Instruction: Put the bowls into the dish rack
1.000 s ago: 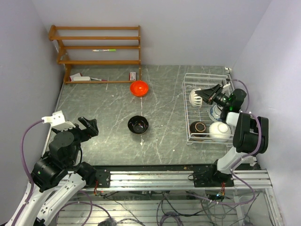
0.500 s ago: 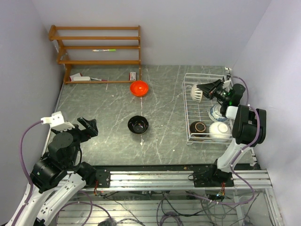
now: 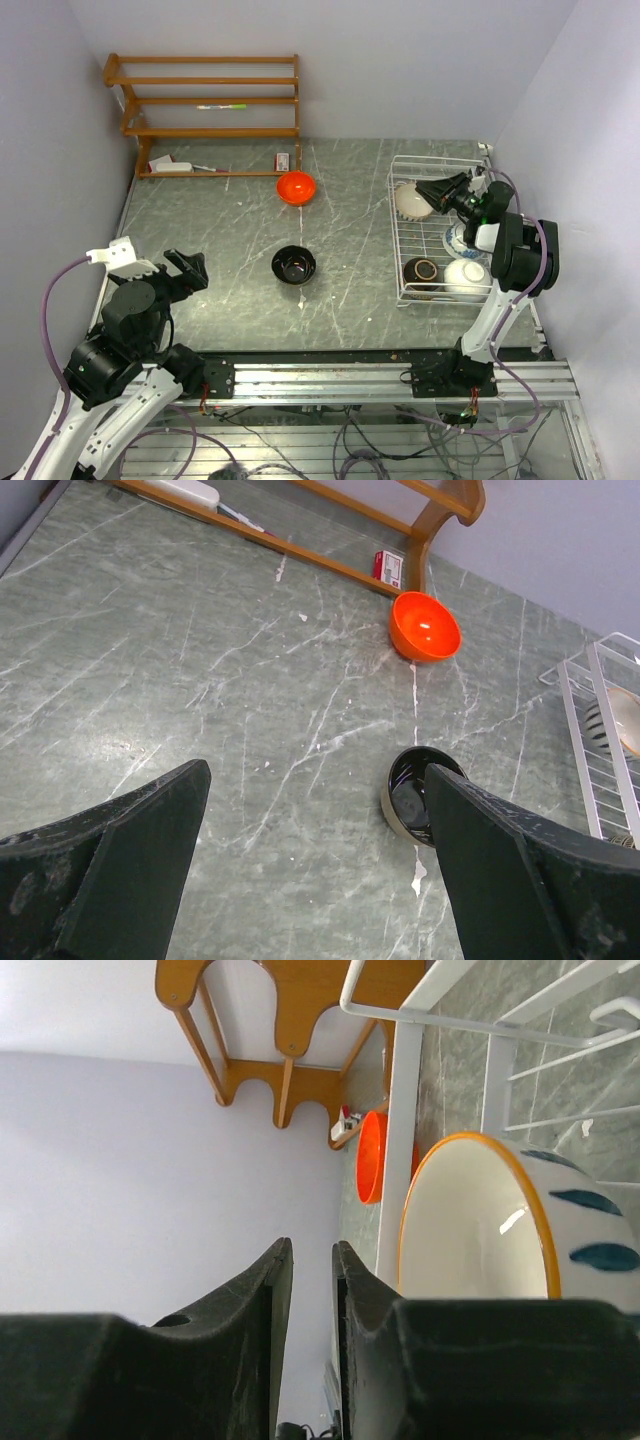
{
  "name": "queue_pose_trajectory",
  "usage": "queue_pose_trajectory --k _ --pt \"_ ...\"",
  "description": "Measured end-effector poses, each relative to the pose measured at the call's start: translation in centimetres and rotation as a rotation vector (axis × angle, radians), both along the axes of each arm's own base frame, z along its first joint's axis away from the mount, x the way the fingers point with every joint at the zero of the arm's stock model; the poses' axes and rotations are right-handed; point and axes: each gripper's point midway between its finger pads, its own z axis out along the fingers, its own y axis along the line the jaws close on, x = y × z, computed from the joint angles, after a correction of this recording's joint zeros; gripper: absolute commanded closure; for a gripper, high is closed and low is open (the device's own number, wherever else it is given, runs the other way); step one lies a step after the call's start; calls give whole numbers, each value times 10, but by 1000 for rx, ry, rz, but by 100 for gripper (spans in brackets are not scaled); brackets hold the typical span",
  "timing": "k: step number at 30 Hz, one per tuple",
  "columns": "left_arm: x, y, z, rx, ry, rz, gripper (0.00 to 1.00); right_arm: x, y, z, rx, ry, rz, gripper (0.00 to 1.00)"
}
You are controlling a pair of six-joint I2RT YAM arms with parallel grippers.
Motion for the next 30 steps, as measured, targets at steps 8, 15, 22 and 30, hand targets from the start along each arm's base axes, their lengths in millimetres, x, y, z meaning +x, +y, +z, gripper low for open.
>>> queue_pose_trajectory --k 8,15,22,30 --pt "0 0 0 0 0 2 1 2 1 12 32 -21 -8 74" --pt "0 0 0 0 0 2 1 11 -9 10 -160 26 -71 54" --pt "-1 1 1 -3 -5 0 1 24 -20 71 -553 -91 -194 34" --pt "-1 0 1 -4 -6 -2 1 7 19 18 -917 60 -122 34"
